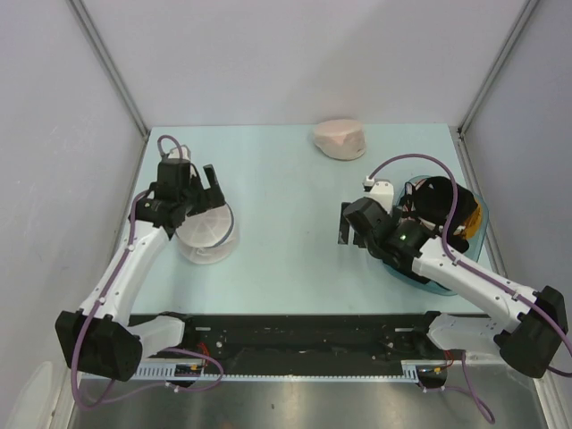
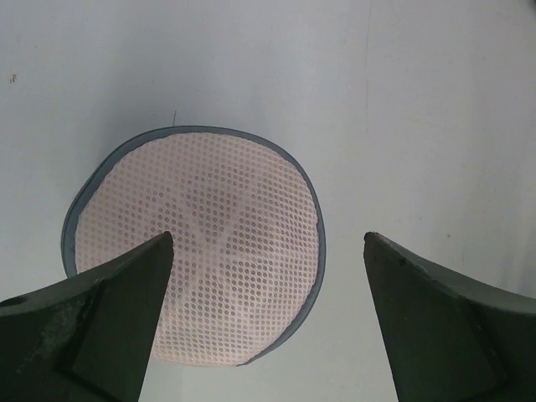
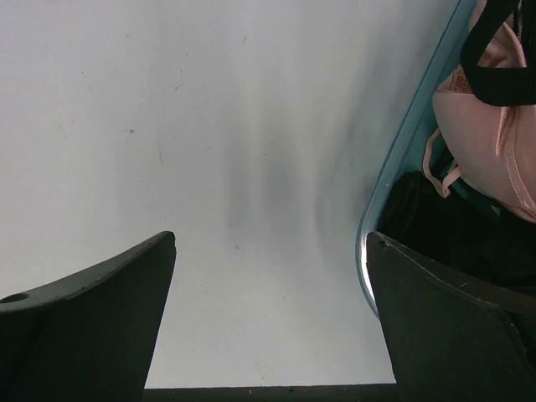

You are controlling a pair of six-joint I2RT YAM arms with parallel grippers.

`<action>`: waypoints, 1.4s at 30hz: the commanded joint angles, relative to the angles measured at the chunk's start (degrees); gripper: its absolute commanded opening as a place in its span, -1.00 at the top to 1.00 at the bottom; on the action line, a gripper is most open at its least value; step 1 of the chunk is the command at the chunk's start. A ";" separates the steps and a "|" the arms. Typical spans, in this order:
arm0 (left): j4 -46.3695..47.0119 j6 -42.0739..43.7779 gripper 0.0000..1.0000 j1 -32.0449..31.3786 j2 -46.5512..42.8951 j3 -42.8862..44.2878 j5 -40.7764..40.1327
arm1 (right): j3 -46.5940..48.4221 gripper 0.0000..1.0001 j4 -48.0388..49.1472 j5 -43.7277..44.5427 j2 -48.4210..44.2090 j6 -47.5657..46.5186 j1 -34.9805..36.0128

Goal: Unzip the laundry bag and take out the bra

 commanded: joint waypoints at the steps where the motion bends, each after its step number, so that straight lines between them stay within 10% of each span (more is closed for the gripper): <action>1: 1.82 1.47 -1.00 0.15 -2.12 1.96 1.82 | 1.47 -1.00 0.95 2.97 -1.31 -0.51 1.83; 18: 5.86 5.07 -1.00 -0.55 -5.90 0.20 11.66 | 1.56 -1.00 11.83 -2.12 -0.61 -7.02 2.46; 23: 6.13 5.07 -1.00 -2.66 -5.64 -0.41 12.63 | 2.43 -0.99 22.92 -15.02 1.85 -6.42 -11.91; 42: 3.05 6.83 -0.99 -5.65 -5.73 -1.47 13.42 | 22.29 -0.89 51.93 -17.42 39.63 11.42 -28.92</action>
